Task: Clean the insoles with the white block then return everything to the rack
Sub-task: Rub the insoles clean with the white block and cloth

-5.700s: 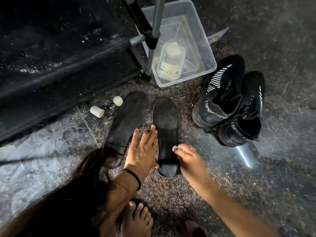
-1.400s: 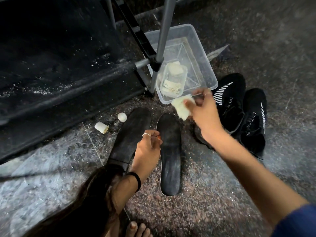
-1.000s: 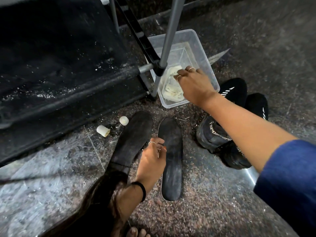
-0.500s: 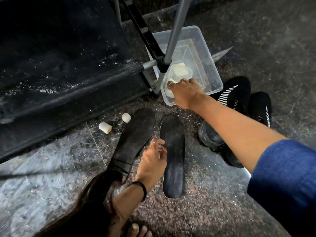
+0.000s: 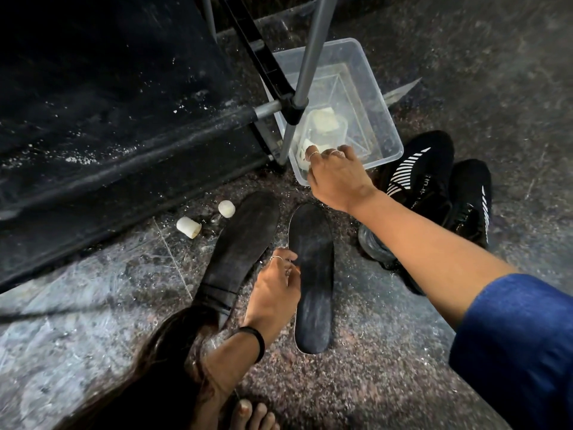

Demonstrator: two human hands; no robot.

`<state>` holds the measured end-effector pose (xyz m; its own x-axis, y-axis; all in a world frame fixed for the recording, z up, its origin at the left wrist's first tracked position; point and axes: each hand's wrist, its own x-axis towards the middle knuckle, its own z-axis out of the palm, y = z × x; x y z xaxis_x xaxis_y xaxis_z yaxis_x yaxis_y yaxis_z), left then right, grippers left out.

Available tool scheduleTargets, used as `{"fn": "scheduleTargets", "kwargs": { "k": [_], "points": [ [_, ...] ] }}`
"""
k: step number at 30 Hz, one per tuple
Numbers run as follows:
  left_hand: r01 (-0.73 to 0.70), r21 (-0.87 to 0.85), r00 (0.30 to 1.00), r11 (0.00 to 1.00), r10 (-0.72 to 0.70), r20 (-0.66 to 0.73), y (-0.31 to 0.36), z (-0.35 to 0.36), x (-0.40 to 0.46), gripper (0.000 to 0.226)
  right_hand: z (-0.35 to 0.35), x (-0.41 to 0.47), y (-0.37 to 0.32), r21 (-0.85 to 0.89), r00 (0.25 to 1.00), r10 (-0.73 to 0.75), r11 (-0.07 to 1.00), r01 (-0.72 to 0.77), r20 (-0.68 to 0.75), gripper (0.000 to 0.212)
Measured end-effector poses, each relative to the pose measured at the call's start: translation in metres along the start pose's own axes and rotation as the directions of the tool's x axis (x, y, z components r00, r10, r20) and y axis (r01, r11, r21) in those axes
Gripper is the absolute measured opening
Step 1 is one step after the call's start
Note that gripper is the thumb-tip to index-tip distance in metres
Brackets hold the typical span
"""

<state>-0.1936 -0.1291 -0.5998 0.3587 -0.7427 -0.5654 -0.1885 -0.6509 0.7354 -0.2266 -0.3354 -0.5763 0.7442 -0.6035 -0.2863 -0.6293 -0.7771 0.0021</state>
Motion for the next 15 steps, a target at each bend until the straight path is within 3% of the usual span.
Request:
{"fn": "scheduleTargets", "kwargs": {
  "k": [4,8,12,15],
  "points": [
    [0.005,-0.002,0.999,1.0,-0.005,-0.043,0.0,0.001,0.0,0.021,0.008,-0.017,0.001,0.08,0.984,0.033,0.997,-0.019,-0.178,0.03],
    [0.01,0.0,0.997,1.0,-0.01,-0.077,-0.001,0.002,0.0,0.024,0.021,-0.053,-0.004,0.245,0.937,0.198,0.961,-0.128,-0.287,0.036],
    [-0.014,0.028,0.991,1.0,0.017,-0.132,-0.002,0.003,0.001,0.024,0.044,-0.097,-0.017,0.486,0.886,0.38,0.847,-0.217,-0.266,0.031],
    [-0.01,0.038,0.989,0.999,0.016,-0.147,0.001,0.003,0.0,0.027,0.066,-0.128,-0.031,0.591,0.856,0.492,0.742,-0.317,-0.16,0.033]
  ]
}}
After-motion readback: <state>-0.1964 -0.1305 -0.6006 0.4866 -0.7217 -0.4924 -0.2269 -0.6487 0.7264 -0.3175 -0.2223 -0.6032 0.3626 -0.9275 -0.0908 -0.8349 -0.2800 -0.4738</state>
